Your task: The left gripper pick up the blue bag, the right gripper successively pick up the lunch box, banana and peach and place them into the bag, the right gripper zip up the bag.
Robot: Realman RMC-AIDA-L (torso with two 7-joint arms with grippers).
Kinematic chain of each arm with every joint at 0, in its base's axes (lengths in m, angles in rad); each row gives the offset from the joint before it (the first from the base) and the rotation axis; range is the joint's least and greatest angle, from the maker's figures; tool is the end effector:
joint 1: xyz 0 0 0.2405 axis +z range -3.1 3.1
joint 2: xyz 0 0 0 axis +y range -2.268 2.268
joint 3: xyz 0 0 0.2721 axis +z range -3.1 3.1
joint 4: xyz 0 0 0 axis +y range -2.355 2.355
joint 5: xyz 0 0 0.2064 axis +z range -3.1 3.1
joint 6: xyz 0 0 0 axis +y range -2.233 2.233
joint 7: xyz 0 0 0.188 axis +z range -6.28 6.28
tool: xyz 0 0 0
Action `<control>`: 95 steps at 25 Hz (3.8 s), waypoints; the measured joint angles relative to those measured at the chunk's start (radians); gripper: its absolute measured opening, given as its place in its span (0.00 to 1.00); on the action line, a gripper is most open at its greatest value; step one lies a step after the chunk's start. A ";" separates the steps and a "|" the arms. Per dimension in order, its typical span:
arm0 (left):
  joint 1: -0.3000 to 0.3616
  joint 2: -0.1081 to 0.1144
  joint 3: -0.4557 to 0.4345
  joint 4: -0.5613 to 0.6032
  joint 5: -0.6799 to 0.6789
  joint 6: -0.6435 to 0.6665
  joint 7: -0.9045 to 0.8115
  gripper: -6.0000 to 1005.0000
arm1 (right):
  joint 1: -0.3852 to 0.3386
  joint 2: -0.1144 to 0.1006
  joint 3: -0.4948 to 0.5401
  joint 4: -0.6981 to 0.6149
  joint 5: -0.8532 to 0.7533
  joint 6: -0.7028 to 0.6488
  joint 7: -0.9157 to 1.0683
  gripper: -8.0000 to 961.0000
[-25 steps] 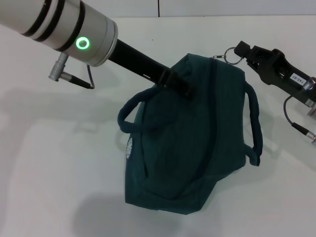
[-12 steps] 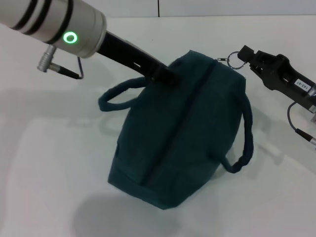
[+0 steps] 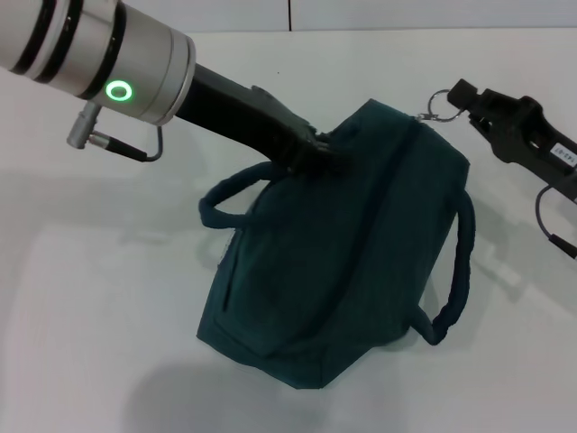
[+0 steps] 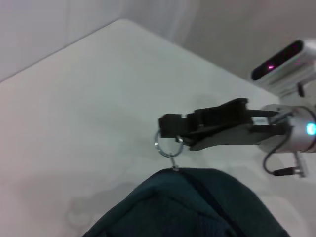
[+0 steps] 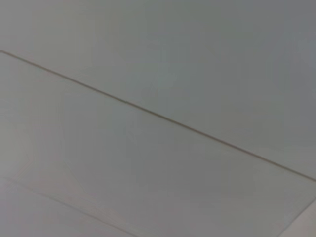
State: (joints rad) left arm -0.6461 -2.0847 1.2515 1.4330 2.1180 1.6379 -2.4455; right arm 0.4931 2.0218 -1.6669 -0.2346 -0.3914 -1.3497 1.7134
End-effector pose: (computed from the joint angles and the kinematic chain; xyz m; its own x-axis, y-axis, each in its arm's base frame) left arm -0.1049 0.3544 -0.0375 0.8698 0.4794 0.1166 0.4890 -0.8691 -0.0744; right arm 0.2388 0.3721 -0.0478 -0.1660 -0.6100 -0.7748 -0.7872 -0.3913 0.4767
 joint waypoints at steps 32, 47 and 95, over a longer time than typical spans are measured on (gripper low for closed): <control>0.023 0.002 -0.061 -0.032 -0.214 0.072 0.230 0.09 | 0.008 -0.002 0.012 0.020 0.010 0.035 -0.004 0.14; 0.015 0.002 -0.093 -0.075 -0.195 0.055 0.235 0.08 | 0.009 0.000 0.012 0.024 0.008 0.031 -0.004 0.15; 0.005 0.019 -0.229 -0.221 -0.272 0.011 0.304 0.08 | 0.039 -0.001 0.005 0.005 0.003 -0.005 -0.150 0.18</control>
State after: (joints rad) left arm -0.6409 -2.0657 1.0224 1.2117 1.8461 1.6487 -2.1420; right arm 0.5322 2.0206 -1.6619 -0.2294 -0.3888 -1.3543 1.5636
